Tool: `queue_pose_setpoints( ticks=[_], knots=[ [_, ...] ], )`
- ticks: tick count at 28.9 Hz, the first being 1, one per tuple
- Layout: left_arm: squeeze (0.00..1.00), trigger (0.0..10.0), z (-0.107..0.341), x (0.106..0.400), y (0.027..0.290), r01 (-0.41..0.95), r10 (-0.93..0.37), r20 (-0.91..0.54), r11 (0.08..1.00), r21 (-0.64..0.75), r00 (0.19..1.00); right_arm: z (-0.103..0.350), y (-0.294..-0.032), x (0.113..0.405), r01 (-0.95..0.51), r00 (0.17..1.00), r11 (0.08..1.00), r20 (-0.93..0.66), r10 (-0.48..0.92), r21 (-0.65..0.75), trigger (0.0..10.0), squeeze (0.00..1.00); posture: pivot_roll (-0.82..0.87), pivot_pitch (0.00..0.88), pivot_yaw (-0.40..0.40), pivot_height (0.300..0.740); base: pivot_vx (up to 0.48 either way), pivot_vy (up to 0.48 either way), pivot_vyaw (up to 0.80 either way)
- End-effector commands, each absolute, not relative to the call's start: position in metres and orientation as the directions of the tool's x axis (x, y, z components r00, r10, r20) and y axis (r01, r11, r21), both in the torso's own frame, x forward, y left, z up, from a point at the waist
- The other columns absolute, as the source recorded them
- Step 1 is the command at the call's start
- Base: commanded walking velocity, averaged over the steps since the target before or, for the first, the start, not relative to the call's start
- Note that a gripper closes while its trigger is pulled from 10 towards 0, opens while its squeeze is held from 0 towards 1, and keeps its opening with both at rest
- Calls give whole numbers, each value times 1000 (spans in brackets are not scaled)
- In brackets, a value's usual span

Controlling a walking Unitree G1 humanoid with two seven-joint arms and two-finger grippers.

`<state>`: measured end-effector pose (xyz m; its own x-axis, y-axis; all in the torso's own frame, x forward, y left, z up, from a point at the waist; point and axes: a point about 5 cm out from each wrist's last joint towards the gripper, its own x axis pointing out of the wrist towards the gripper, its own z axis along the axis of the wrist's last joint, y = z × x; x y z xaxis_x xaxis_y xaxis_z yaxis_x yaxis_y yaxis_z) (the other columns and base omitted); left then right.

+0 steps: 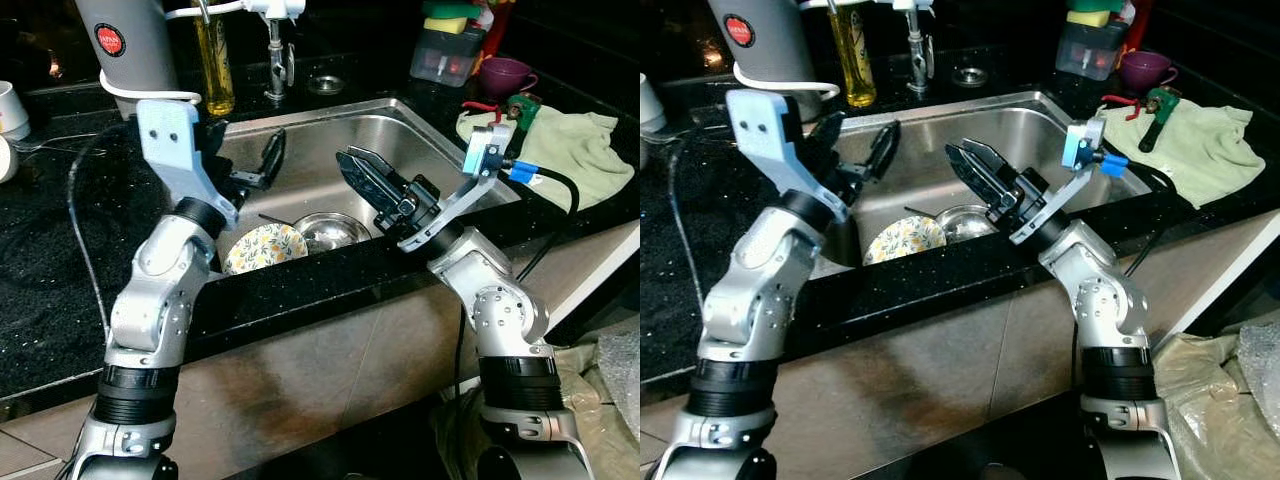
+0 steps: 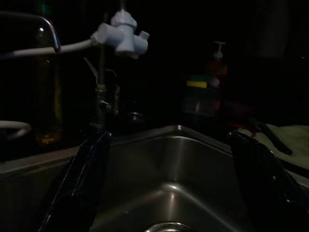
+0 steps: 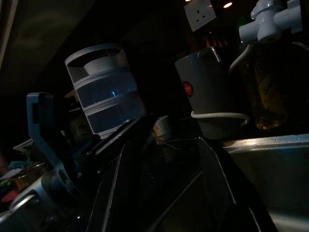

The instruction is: Kitchen organization

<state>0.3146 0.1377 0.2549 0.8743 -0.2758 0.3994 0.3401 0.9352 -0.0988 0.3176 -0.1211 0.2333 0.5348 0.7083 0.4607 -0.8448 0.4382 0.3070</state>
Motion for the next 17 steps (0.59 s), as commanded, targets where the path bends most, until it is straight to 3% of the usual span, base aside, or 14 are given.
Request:
queue_pose_setpoints(
  ticks=[1,11,17],
  knots=[
    [0,10000,259,313,140,339,-276,404,936,-92,872,240,-121,317,-849,528,441,477,703,290,10000,0,-30,0,-31,732,0,0,0],
    [0,10000,256,312,148,331,-269,393,938,-98,879,242,-121,319,-848,529,457,474,704,269,10000,0,-48,0,-23,732,0,0,0],
    [0,10000,279,307,159,336,-258,462,937,-94,848,251,-126,320,-854,519,453,492,699,256,10000,0,-41,14,-31,732,0,0,0]
  ],
)
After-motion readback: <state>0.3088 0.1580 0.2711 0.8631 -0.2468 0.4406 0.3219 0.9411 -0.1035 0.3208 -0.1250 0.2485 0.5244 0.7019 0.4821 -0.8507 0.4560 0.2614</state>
